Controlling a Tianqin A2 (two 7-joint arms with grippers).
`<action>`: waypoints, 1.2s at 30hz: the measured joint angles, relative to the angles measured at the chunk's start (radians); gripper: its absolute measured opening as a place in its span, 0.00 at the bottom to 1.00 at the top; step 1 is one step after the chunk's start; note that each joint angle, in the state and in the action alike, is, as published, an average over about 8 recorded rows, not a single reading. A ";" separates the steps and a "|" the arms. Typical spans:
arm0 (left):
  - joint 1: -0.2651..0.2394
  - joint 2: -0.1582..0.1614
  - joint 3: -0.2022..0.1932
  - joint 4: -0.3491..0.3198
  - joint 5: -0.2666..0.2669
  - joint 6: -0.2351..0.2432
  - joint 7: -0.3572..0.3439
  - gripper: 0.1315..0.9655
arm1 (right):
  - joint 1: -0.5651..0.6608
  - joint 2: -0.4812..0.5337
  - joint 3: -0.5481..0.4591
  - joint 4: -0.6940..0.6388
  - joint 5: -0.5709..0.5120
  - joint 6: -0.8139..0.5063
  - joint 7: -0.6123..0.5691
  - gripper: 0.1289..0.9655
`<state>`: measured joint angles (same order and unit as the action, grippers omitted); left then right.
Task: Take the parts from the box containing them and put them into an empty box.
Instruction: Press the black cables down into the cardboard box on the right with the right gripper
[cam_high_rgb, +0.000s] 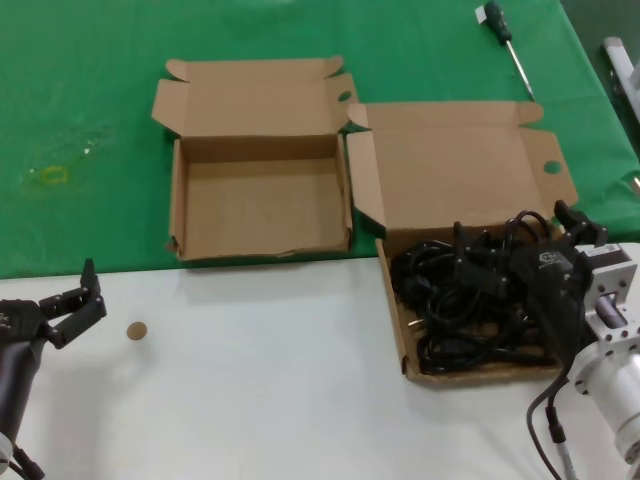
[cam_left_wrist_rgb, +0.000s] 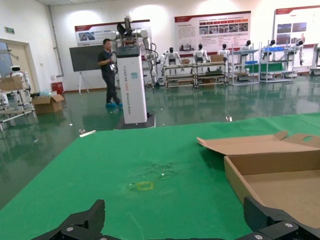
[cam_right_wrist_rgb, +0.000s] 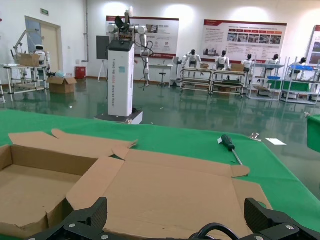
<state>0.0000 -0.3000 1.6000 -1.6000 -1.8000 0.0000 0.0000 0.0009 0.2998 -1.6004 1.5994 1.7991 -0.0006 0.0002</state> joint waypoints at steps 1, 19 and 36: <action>0.000 0.000 0.000 0.000 0.000 0.000 0.000 1.00 | 0.000 0.000 0.000 0.000 0.000 0.000 0.000 1.00; 0.000 0.000 0.000 0.000 0.000 0.000 0.000 1.00 | 0.000 0.000 0.000 0.000 0.000 0.000 0.000 1.00; 0.000 0.000 0.000 0.000 0.000 0.000 0.000 1.00 | 0.000 0.000 0.000 0.000 0.000 0.000 0.000 1.00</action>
<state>0.0000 -0.3000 1.6000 -1.6000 -1.8000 0.0000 0.0000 0.0008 0.2998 -1.6004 1.5994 1.7991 -0.0006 0.0002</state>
